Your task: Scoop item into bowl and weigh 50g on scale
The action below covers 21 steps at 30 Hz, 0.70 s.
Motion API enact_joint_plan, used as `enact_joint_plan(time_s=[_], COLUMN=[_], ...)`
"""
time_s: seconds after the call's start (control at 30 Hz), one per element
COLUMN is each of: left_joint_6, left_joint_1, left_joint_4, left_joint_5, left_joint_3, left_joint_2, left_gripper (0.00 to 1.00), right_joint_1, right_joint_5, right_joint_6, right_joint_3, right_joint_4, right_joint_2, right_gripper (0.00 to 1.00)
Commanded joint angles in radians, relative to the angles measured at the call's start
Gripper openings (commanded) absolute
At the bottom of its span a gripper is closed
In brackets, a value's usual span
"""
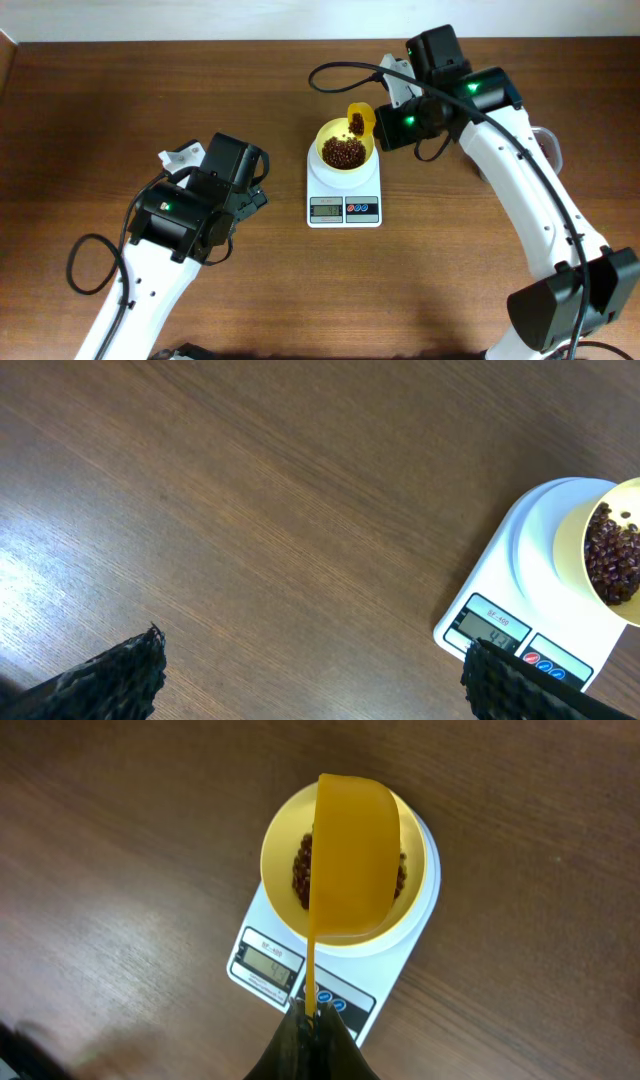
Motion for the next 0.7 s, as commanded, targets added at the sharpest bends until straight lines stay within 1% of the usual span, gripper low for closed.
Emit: enact_joint_plan(time_s=[0.0,0.1,0.2,0.67], left_joint_6=[0.001,0.001,0.001,0.001], left_joint_1=[0.004,0.004,0.004,0.004], left_joint_4=[-0.001,-0.002,-0.001,-0.001], left_joint_5=[-0.009,-0.009,-0.009,-0.009], left_joint_3=[0.002,0.002,0.002,0.002], left_joint_2=[-0.012,-0.012,-0.012,-0.012], left_gripper=[0.99,0.99,0.99,0.99], right_joint_1=[0.012,0.011,0.012,0.012], right_joint_5=[-0.001,0.039,-0.004,-0.017], right_joint_6=[-0.016,-0.017,-0.016,-0.016], right_joint_3=[0.041,0.031,0.032,0.032], right_joint_4=[0.003,0.000,0.004,0.000], right_joint_2=[-0.045,-0.043,-0.050,-0.050], right_gripper=[0.04,0.04,0.04,0.04])
